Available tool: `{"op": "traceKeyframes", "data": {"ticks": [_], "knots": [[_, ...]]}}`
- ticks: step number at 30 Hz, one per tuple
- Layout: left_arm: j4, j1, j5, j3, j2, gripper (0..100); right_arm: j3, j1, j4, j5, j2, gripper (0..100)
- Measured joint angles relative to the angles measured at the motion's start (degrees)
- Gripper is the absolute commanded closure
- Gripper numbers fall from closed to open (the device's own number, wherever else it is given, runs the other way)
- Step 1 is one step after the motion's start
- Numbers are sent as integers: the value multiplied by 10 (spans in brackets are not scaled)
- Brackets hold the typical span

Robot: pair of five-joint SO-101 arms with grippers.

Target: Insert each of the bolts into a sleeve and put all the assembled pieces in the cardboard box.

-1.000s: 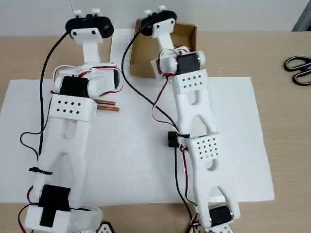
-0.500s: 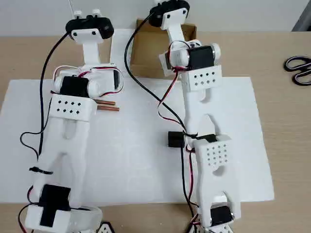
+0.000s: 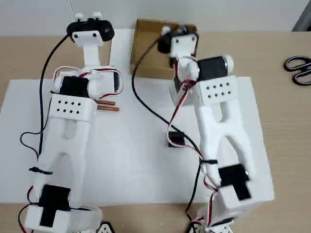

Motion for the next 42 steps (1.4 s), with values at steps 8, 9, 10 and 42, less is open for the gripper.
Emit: {"op": "traceKeyframes", "data": {"ticks": [8, 9, 10, 42], "knots": [[31, 0, 0, 0, 0, 968, 158, 0, 0, -10, -21, 786], [35, 0, 0, 0, 0, 968, 161, 0, 0, -10, -21, 786], [40, 0, 0, 0, 0, 968, 164, 0, 0, -10, -21, 786], [64, 0, -21, 0, 0, 968, 260, -6, -5, 530, -26, 863]]}}
